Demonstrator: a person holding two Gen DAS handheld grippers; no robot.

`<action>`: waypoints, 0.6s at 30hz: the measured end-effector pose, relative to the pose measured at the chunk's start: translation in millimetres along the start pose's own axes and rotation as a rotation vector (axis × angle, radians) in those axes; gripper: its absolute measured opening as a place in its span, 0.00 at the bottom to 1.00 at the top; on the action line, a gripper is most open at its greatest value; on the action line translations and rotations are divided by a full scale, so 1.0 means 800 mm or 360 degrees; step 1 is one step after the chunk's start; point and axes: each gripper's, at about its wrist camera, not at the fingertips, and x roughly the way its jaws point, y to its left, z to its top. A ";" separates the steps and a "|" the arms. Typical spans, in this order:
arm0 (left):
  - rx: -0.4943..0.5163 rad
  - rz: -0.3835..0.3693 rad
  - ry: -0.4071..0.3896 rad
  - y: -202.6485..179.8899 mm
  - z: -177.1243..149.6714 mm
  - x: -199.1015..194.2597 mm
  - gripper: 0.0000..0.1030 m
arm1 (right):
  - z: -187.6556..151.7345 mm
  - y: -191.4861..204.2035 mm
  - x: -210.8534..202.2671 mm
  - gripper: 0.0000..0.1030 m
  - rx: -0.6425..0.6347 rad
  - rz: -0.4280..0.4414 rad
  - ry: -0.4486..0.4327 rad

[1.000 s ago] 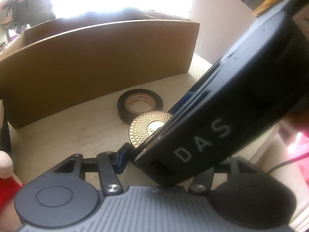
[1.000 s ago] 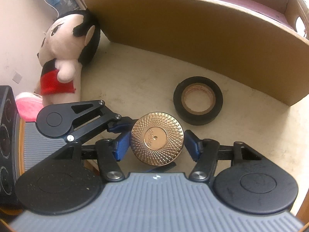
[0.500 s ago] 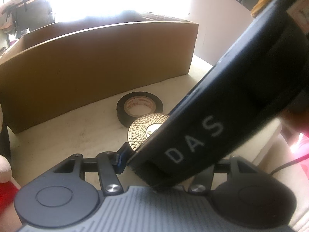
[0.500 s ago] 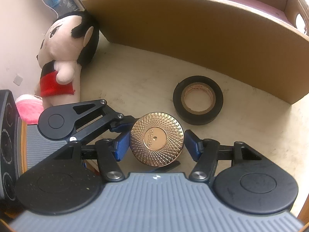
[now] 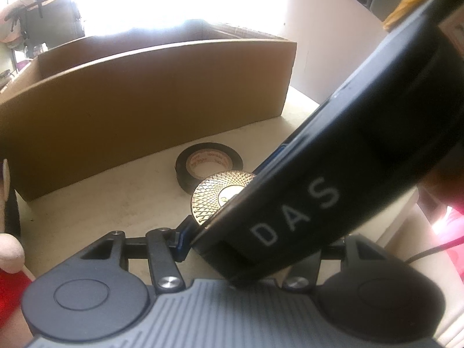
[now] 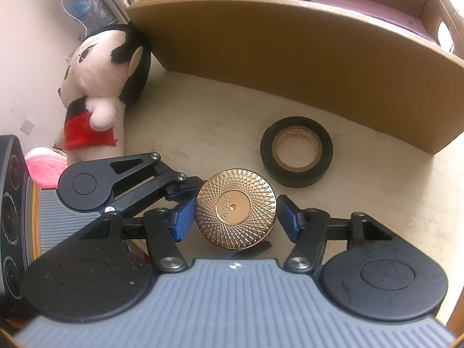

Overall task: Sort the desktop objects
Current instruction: 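Lift the gold jar off the table with the right gripper, then carry the gold jar over the box and lower it inside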

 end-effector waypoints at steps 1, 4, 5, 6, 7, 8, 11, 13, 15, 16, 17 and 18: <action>-0.0001 0.0003 -0.0005 0.002 0.001 -0.002 0.56 | 0.000 0.001 -0.001 0.58 -0.0004 0.0000 -0.0005; -0.0015 0.0013 -0.0019 0.009 0.004 -0.008 0.56 | 0.001 0.006 -0.006 0.58 -0.0012 -0.0004 -0.0027; -0.0020 0.0018 -0.0024 0.011 0.006 -0.010 0.56 | 0.001 0.008 -0.008 0.58 -0.0013 -0.0005 -0.0037; -0.0019 0.0023 -0.0030 0.013 0.007 -0.013 0.56 | 0.001 0.009 -0.011 0.58 -0.0015 -0.0005 -0.0049; -0.0014 0.0033 -0.0037 0.015 0.009 -0.016 0.56 | 0.001 0.011 -0.014 0.58 -0.0016 -0.0005 -0.0063; -0.0005 0.0043 -0.0045 0.016 0.012 -0.019 0.56 | 0.001 0.013 -0.017 0.58 -0.0018 -0.0004 -0.0077; 0.0024 0.0078 -0.0080 0.020 0.019 -0.031 0.56 | 0.002 0.018 -0.029 0.58 -0.0029 -0.0002 -0.0129; 0.0041 0.0103 -0.0105 0.022 0.025 -0.039 0.56 | 0.004 0.022 -0.038 0.58 -0.0043 -0.0003 -0.0167; 0.0065 0.0133 -0.0133 0.025 0.032 -0.047 0.56 | 0.007 0.026 -0.047 0.58 -0.0054 -0.0004 -0.0206; 0.0073 0.0148 -0.0149 0.027 0.036 -0.052 0.56 | 0.009 0.027 -0.052 0.58 -0.0060 -0.0005 -0.0225; 0.0077 0.0158 -0.0166 0.029 0.041 -0.056 0.56 | 0.011 0.030 -0.058 0.58 -0.0069 -0.0007 -0.0247; 0.0080 0.0165 -0.0182 0.032 0.045 -0.061 0.56 | 0.013 0.032 -0.064 0.58 -0.0078 -0.0009 -0.0269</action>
